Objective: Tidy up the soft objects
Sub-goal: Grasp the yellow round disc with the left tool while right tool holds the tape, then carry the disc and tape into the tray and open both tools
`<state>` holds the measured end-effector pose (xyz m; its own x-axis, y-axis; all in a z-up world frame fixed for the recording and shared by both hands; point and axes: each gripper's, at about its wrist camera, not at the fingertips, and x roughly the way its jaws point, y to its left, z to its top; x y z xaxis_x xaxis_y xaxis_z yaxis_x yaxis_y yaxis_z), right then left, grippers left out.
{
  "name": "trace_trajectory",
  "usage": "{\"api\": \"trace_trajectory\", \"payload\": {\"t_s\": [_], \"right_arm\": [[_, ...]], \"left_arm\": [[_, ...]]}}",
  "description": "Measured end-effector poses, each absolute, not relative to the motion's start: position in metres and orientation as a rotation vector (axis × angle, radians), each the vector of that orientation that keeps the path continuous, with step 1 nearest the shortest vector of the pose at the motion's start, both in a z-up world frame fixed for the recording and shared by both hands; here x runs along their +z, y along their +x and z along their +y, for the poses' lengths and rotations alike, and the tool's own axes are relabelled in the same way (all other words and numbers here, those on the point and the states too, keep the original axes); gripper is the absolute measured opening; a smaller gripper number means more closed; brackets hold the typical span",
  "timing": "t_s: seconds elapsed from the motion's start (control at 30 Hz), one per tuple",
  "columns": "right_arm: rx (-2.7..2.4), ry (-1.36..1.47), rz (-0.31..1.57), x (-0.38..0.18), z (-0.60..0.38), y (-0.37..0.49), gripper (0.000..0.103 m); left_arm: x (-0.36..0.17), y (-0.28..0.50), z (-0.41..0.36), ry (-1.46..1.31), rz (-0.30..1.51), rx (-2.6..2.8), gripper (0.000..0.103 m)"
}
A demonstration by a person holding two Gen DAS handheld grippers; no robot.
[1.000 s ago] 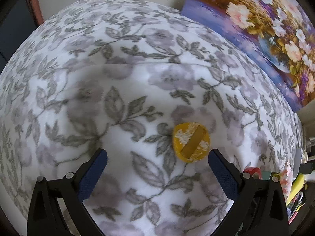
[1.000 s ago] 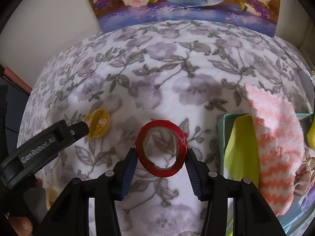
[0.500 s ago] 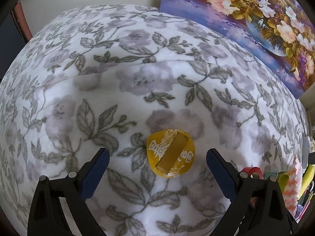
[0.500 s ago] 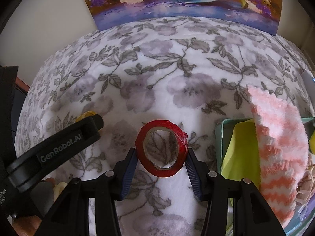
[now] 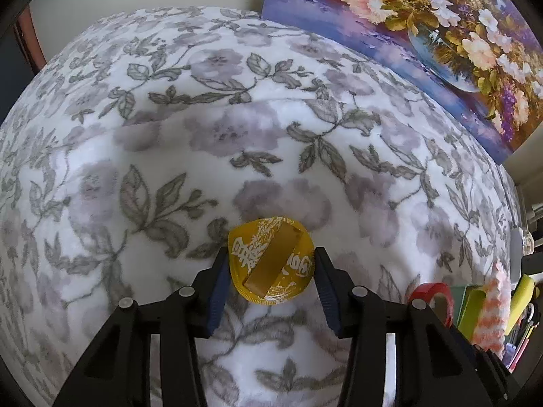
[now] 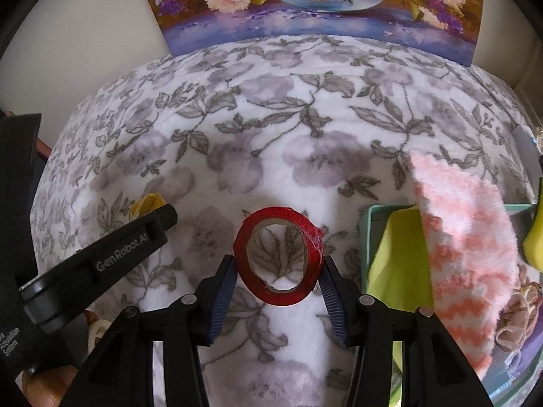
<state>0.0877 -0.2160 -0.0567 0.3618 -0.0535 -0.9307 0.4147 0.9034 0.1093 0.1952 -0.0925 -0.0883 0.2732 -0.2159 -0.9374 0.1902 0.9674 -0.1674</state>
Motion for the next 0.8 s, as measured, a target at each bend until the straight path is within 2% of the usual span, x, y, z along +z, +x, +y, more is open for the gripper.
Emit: {"api": "trace_trajectory", "payload": {"t_s": [0.33, 0.6, 0.8], "right_arm": [[-0.333, 0.355, 1.122, -0.022, -0.216, 0.043, 0.052], [-0.391, 0.379, 1.07, 0.01, -0.228, -0.009, 0.052], [-0.44, 0.444, 1.065, 0.013, -0.252, -0.039, 0.052]], "left_arm": [[-0.05, 0.158, -0.076, -0.057, 1.235, -0.289, 0.049], [-0.006, 0.115, -0.086, -0.045, 1.155, -0.351, 0.049], [0.009, 0.074, -0.104, 0.018, 1.114, -0.409, 0.05]]}}
